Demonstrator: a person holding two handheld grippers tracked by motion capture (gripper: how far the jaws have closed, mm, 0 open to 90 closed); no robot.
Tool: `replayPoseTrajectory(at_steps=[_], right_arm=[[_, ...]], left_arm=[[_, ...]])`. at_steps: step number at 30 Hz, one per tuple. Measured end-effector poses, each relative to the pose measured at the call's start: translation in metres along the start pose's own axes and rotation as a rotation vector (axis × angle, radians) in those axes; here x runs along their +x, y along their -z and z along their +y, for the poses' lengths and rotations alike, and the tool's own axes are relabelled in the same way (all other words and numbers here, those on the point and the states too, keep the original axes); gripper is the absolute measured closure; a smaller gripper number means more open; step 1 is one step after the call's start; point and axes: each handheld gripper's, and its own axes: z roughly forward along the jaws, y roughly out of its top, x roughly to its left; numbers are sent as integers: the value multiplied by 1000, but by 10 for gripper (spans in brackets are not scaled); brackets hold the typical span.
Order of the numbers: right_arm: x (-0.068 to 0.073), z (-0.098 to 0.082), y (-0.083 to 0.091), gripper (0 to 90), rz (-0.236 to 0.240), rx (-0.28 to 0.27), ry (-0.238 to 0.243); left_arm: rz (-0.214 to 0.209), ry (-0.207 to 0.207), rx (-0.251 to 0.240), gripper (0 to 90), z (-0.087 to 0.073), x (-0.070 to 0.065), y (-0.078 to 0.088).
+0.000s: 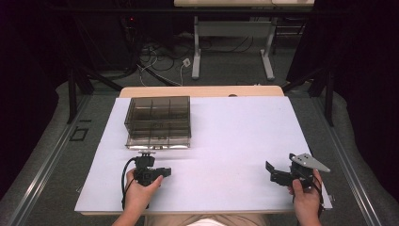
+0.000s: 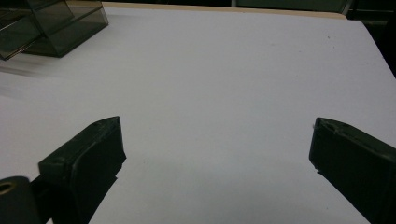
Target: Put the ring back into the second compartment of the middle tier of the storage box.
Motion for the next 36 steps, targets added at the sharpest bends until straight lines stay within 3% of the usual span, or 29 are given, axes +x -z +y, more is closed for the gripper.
replayPoseTrajectory(at_steps=[36], right_arm=[[-1,0,0,36,4,3,-9]], left_arm=[[-13,5,-16,689,1,3,4]])
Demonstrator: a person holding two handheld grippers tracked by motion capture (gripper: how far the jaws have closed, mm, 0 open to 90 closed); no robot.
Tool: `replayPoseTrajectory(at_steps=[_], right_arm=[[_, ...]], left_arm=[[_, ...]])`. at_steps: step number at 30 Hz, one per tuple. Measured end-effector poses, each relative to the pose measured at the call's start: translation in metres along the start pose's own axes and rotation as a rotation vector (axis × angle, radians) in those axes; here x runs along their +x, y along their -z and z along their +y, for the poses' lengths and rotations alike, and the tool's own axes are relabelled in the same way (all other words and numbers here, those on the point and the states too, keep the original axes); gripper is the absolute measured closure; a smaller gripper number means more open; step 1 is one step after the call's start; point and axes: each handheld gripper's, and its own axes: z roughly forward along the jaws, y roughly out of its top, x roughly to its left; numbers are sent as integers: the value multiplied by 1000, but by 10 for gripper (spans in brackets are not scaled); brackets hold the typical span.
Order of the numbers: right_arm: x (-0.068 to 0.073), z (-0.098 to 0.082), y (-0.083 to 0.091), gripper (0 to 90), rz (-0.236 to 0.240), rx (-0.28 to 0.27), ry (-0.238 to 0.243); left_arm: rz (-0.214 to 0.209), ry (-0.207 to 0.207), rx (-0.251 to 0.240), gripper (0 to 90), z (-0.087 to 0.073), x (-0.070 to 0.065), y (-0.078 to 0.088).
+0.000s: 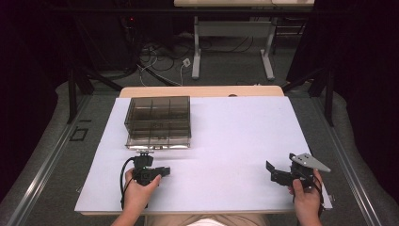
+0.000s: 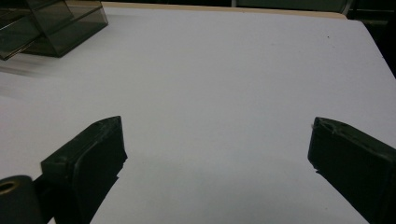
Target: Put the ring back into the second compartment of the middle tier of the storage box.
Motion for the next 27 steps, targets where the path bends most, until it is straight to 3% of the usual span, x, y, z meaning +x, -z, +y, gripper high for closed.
replayPoseTrajectory(at_steps=[27], right_arm=[[-2,0,-2,36,-3,-6,8]], left_arm=[[5,0,-65,691,2,8,14]])
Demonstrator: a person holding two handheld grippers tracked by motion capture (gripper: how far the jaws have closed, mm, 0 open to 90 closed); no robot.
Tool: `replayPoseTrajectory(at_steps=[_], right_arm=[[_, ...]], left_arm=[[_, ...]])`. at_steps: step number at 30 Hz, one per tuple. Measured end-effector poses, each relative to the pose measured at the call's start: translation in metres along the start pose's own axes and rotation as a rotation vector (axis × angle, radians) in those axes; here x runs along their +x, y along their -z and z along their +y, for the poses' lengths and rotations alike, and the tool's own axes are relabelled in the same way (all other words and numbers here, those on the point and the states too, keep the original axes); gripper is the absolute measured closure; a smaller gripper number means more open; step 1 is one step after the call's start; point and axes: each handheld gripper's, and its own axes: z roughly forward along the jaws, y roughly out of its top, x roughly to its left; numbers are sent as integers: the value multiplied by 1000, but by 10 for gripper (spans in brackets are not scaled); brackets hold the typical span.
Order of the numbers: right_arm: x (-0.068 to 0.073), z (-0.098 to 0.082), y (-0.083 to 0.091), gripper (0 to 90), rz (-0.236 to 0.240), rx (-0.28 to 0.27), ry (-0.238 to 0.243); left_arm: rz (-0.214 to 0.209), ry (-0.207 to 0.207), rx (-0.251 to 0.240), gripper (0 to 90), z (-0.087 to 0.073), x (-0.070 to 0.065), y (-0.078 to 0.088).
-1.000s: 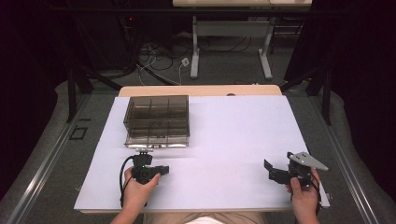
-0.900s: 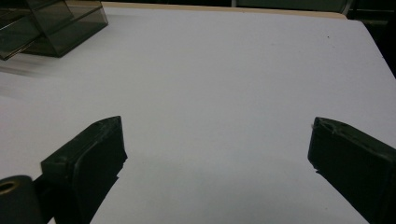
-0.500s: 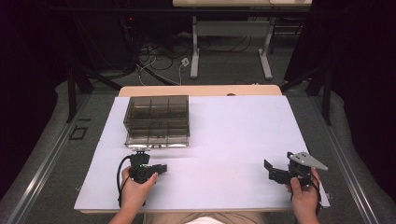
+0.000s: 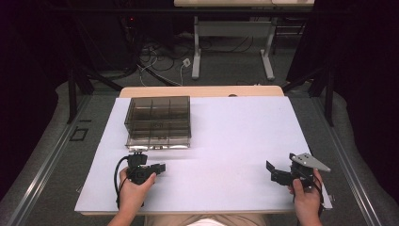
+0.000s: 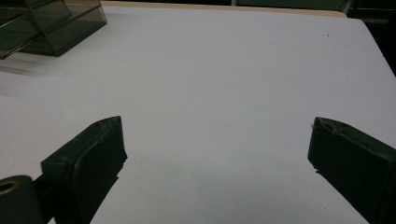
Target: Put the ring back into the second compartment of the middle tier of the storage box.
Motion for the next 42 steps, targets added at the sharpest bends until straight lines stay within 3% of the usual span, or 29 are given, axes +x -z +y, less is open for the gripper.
replayPoseTrajectory(at_steps=[11,28,31,42], right_arm=[[0,0,-1,37,3,-2,-19],[-2,-1,0,38,0,23,-17],[-2,-1,-2,38,0,2,-20],[-2,-2,-2,39,-1,20,-35]], left_arm=[[30,-42,-63,691,0,-3,6],[33,-76,-165,692,2,-3,19],[46,-81,-188,692,2,-3,21],[32,-94,-222,692,10,-5,28]])
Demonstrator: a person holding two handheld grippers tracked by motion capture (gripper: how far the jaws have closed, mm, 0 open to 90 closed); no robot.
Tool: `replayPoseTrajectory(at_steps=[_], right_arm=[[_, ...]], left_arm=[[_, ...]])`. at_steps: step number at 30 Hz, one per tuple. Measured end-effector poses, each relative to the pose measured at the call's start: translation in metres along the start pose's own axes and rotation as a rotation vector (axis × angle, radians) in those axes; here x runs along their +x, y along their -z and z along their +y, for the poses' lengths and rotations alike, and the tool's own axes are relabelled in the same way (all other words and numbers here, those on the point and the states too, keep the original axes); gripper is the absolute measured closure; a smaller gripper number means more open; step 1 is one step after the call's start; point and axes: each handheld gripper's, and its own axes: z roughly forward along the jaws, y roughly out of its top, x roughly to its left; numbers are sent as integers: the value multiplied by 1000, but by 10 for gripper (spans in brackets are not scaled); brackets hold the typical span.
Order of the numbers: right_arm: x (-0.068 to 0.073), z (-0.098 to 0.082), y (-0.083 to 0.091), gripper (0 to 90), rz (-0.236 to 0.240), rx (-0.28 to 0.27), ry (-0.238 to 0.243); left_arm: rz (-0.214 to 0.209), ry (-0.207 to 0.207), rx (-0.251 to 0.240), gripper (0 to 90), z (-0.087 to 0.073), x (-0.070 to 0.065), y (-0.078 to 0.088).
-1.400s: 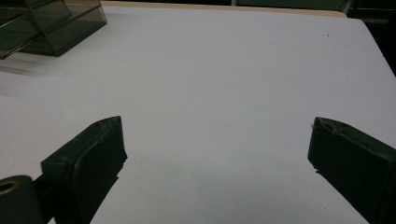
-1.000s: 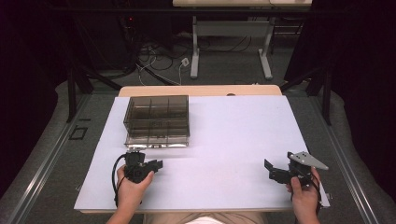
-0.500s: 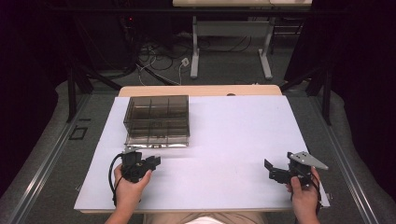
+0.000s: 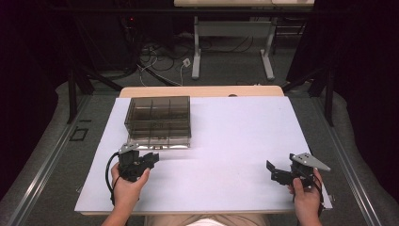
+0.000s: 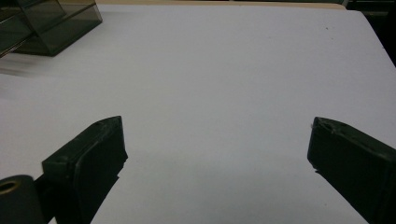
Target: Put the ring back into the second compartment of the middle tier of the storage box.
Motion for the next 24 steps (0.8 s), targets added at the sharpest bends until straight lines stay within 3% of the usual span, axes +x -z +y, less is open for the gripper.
replayPoseTrajectory(at_steps=[9,16,24], right_arm=[[-1,0,0,40,-7,-2,6],[-1,0,0,39,-7,-2,12],[-1,-1,-1,39,-4,-5,-3]], left_arm=[[-14,-7,-2,692,8,-4,1],[3,-23,-6,693,17,-5,-1],[12,-10,-26,693,28,-1,-2]])
